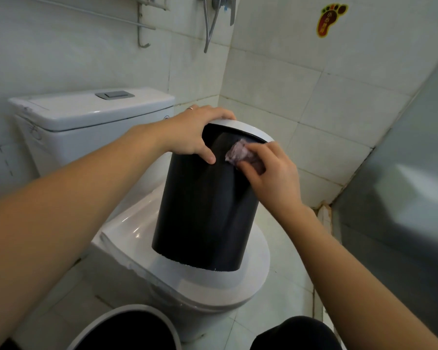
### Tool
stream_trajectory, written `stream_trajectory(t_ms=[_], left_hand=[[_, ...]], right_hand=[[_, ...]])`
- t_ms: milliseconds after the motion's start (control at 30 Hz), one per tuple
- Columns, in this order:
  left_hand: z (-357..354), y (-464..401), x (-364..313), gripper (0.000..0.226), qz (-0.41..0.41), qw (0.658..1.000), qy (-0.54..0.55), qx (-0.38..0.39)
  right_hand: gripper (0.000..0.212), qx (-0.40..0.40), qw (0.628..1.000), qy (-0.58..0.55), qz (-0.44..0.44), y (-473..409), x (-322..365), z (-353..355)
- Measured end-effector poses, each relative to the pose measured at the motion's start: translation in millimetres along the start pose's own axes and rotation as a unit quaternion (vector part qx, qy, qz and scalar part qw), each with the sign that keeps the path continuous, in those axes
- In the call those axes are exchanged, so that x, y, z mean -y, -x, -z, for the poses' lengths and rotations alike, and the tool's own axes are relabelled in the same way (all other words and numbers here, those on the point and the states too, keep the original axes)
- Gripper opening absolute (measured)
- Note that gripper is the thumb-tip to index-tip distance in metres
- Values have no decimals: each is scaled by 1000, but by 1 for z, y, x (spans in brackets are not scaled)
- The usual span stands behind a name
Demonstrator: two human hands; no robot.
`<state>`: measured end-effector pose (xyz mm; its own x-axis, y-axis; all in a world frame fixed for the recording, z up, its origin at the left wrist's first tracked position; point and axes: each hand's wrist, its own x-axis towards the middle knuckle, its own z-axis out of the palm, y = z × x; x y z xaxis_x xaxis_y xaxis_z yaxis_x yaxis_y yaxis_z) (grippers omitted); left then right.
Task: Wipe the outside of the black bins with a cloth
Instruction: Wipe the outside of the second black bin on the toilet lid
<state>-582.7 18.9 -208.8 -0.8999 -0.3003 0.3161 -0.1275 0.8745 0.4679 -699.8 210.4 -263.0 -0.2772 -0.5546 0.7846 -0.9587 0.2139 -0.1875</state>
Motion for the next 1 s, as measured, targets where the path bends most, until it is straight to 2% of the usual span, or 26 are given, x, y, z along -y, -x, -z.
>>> stream_trajectory(t_ms=[67,200,400,467,567,667,733,1000], left_hand=[[-2,0,-2,94,-5,1000,-10,-3],[0,3,-1,92,3,1000,-9,-6],[4,9,3,92,17,1000,-12,-17],[6,13,4,90,21,1000,-5,-13],[9,19,1,78,26,999,16,-14],[11,28,-5,42,18,997,59,-49],[13,36,-10,27,17,996,63,-65],[33,80,-19,18,41,996,76,-23]], right_hand=[[31,-9,1000,5,-28,-13,0,0],[29,-15,1000,2,-27,-9,8,-2],[26,41,994,-16,98,29,22,-1],[26,71,991,-18,114,34,28,3],[24,50,997,-37,52,27,37,11],[27,3,997,-64,-30,18,49,17],[27,-8,995,-74,-61,13,58,22],[24,-42,990,-93,-99,12,90,40]])
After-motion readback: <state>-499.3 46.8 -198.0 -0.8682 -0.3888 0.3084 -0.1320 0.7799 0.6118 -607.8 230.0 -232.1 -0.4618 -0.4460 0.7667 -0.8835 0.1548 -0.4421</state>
